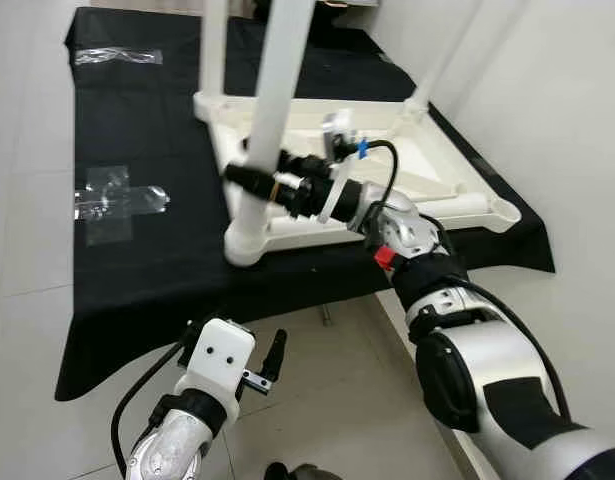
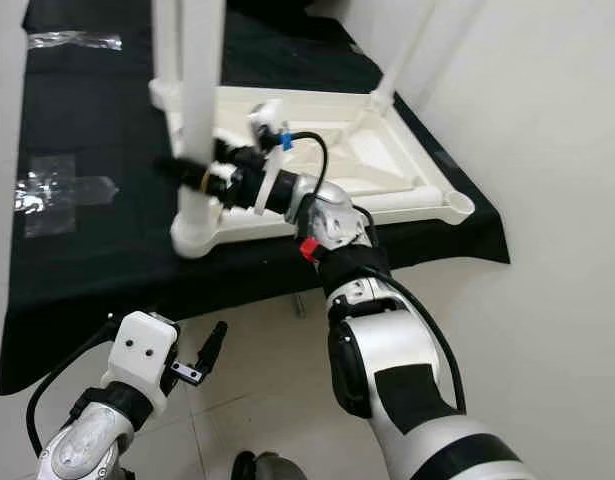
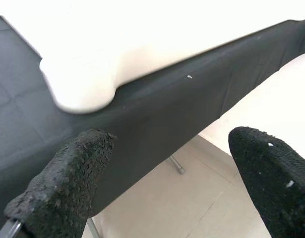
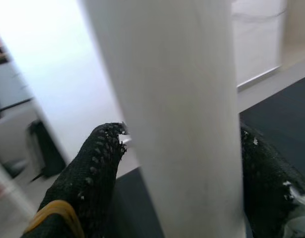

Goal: Building children table

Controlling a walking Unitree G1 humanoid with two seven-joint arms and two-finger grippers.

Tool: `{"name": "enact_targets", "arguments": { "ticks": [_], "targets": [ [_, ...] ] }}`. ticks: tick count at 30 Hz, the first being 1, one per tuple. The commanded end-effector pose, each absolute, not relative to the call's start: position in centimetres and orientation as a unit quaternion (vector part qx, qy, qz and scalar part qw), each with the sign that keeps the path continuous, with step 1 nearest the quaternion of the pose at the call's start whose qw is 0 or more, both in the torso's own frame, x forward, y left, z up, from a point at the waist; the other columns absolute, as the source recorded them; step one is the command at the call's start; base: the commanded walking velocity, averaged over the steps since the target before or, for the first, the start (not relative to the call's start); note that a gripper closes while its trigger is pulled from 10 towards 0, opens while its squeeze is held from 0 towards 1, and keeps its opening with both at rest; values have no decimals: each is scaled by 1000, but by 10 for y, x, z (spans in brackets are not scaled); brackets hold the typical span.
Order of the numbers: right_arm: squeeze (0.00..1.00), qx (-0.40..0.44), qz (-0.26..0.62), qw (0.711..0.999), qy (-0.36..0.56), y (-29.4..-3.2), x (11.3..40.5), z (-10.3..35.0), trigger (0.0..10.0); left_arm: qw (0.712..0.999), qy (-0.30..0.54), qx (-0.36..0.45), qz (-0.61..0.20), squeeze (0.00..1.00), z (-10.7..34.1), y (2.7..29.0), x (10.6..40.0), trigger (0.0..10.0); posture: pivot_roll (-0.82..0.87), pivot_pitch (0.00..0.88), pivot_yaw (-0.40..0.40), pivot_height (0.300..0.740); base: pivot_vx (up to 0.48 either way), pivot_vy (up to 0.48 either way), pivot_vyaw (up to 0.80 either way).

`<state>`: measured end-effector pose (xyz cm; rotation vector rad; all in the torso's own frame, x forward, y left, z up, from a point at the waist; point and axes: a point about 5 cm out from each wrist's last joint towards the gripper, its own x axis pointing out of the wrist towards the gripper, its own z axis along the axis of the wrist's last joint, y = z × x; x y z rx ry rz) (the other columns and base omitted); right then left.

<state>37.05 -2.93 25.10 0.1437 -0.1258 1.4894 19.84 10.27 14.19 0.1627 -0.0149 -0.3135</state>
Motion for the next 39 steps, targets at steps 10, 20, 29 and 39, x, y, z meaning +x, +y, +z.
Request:
{"name": "enact_targets", "arguments": {
  "ticks": [10, 20, 29, 39],
  "targets": [
    [0, 46, 651, 754, -73, 9, 368, 262, 0, 984, 1, 78, -161, 0, 138, 100, 195, 10000, 170, 145, -238, 740, 0, 0, 0],
    [0, 104, 222, 968, -49, -13, 402, 253, 0, 984, 2, 76, -161, 0, 137, 102, 199, 10000, 144, 158, -220, 740, 0, 0, 0],
    [0, 173, -24, 984, -10, -21, 397, 231, 0, 984, 0, 81, -161, 0, 138, 102, 201, 10000, 147, 156, -219, 740, 0, 0, 0],
    [1000, 164, 34, 978, -124, -25, 392, 258, 10000, 984, 0, 79, -162, 0, 137, 101, 198, 10000, 148, 134, -224, 740, 0, 0, 0]
  ]
}}
